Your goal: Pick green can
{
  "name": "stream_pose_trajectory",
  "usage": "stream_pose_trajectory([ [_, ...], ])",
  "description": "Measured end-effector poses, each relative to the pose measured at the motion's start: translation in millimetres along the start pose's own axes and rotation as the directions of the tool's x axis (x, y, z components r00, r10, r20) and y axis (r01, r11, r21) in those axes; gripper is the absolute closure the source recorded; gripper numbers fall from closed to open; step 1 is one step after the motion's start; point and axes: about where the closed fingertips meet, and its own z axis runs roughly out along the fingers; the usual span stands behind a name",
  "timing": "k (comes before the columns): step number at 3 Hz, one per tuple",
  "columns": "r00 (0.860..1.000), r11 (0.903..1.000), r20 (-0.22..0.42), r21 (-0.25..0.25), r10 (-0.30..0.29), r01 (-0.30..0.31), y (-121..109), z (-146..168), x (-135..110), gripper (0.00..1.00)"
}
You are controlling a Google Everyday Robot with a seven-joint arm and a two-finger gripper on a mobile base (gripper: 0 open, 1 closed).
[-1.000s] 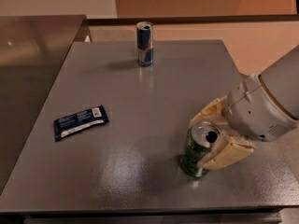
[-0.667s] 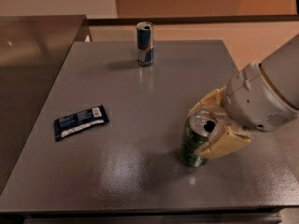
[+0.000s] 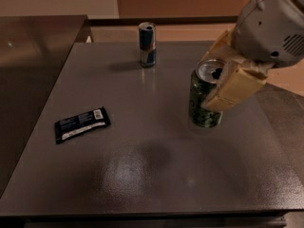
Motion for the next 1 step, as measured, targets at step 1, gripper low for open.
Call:
stream_pose_trajectory([
  [1, 1.0, 1.0, 0.0, 0.001, 0.0, 0.0, 0.1, 0.0, -0.1, 1.0],
])
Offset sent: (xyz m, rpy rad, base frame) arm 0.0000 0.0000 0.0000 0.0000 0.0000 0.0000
